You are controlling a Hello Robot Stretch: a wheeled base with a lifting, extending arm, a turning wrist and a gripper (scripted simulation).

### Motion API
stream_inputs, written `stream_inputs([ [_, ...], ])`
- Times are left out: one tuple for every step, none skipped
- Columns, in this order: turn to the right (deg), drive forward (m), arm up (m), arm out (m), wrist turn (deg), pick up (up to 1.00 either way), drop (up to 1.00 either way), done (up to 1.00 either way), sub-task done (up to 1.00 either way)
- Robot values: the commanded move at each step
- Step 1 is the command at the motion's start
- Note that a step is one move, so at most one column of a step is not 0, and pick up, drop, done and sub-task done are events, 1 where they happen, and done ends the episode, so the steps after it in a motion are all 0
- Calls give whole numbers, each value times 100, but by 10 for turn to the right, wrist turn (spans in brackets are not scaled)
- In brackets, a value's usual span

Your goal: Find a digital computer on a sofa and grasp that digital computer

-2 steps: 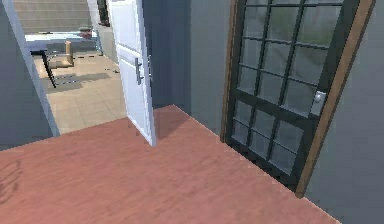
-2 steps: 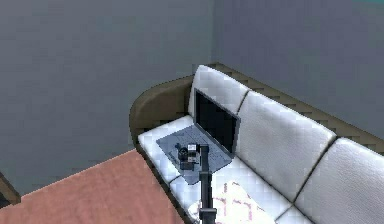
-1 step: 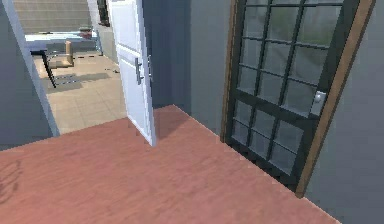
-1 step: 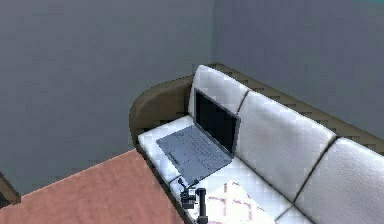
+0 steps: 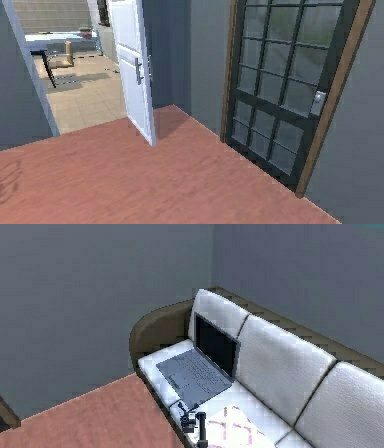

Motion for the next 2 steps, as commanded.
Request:
stream_inputs([
  [0,0,10,0,0,0,0,0,0],
  [0,0,0,0,0,0,0,100,0],
])
